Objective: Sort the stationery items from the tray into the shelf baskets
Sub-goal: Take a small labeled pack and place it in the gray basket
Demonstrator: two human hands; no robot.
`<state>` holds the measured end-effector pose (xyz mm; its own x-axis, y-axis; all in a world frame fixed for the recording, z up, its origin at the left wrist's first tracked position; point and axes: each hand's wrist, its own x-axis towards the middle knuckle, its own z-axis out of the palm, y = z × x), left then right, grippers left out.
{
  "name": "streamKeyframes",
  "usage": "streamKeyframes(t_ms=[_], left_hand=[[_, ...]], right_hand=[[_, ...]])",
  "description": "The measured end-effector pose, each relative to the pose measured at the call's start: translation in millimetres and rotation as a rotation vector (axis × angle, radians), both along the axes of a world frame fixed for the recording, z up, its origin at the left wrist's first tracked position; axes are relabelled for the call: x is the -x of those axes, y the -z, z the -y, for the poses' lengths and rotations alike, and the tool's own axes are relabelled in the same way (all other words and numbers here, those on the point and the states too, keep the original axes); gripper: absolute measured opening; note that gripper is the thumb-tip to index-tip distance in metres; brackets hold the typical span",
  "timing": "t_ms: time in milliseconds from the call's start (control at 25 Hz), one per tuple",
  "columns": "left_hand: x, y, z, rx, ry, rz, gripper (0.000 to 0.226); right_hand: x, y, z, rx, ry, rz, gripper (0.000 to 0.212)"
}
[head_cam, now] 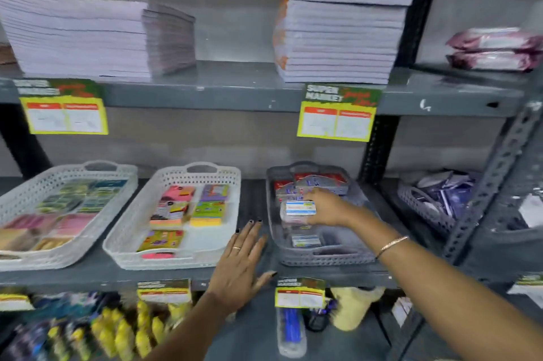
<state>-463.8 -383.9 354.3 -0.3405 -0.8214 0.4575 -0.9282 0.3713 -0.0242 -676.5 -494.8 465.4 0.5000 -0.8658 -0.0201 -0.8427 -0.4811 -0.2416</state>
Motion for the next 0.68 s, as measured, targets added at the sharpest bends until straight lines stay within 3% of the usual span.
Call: streamKeyframes(t_ms=[280,520,680], left_hand=[[23.8,18.1,19.2,-0.302,-0.229,-0.009,0.088],[14.3,28.9,29.5,-0.328,-0.165,-0.01,0.115],[11.8,36.4,31.5,-0.413,-0.181,-0.032,0.101]], right_hand=[[92.1,26.9,18.3,-0.091,0.105,-0.107,0.041],[104.0,48.8,22.3,-0.152,0.132,-0.236,0.046],[98.1,55.2,22.3,-0.169,0.159,-0.277,0.046]])
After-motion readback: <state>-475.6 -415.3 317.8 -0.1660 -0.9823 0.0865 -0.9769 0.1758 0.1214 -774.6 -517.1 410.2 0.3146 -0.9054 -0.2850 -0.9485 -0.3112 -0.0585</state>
